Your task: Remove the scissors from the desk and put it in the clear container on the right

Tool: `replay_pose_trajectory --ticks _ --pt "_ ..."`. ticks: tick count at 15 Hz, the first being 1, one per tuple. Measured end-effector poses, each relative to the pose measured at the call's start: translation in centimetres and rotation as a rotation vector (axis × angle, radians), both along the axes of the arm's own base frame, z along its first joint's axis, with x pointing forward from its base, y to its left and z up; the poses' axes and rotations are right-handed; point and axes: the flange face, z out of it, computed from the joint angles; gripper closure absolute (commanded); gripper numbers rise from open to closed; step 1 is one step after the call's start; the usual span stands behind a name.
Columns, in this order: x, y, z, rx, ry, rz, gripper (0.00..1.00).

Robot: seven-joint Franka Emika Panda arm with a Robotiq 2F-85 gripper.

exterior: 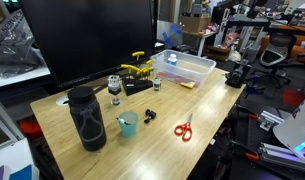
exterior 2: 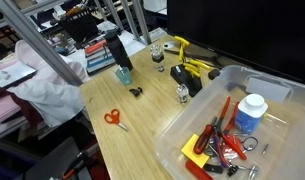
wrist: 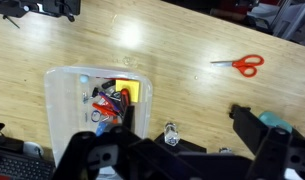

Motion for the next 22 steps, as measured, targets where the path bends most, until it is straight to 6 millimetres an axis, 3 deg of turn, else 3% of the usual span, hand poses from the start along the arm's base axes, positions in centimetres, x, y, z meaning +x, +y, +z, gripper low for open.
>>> replay_pose_trajectory --ticks 2,7,9,17,20,22 --pt "0.8 1.8 -0.7 -0.012 0.019 0.052 0.00" --pt "3.7 9.7 -4.5 -0.080 0.093 0.284 0.00" --pt "4.4 11.8 -5.8 -0.111 0.112 0.366 0.00" --pt "4.5 11.8 -5.9 -0.121 0.114 0.397 0.00" --pt "5.0 13.4 -6.7 -0.133 0.108 0.505 0.00" --pt "5.9 15.4 -8.6 -0.143 0.101 0.618 0.00"
